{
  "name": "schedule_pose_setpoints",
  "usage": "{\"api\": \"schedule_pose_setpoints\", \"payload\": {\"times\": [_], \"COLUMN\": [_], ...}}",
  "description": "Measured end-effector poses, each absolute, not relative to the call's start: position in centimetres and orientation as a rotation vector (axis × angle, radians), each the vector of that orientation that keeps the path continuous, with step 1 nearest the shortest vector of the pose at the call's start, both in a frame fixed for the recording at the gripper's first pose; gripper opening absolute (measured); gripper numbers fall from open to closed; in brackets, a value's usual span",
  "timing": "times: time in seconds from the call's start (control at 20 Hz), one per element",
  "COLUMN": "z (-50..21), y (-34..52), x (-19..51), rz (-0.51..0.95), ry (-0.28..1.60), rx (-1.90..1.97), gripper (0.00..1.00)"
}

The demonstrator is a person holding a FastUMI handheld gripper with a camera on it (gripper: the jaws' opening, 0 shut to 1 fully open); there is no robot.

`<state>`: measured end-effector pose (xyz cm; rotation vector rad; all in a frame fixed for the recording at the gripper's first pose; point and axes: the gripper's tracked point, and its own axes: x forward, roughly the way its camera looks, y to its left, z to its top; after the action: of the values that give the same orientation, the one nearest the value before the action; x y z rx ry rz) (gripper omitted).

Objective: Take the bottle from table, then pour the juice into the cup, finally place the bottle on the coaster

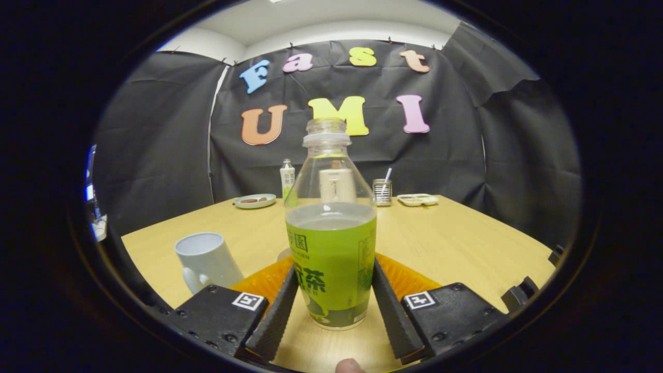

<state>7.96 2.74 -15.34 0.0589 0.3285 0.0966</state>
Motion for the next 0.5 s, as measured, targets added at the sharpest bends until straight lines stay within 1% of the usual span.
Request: {"api": "schedule_pose_setpoints", "payload": {"times": [0.1, 0.3, 0.5], "z": [-15.4, -15.0, -12.8], "y": [2.8, 3.1, 4.2], "x": [8.1, 8.3, 7.7], "rz": [0.102, 0.129, 0.184], "ry": [0.337, 0.341, 0.313], "rx": [0.055, 0.047, 0.007], "gripper": [0.82, 0.78, 0.75]}}
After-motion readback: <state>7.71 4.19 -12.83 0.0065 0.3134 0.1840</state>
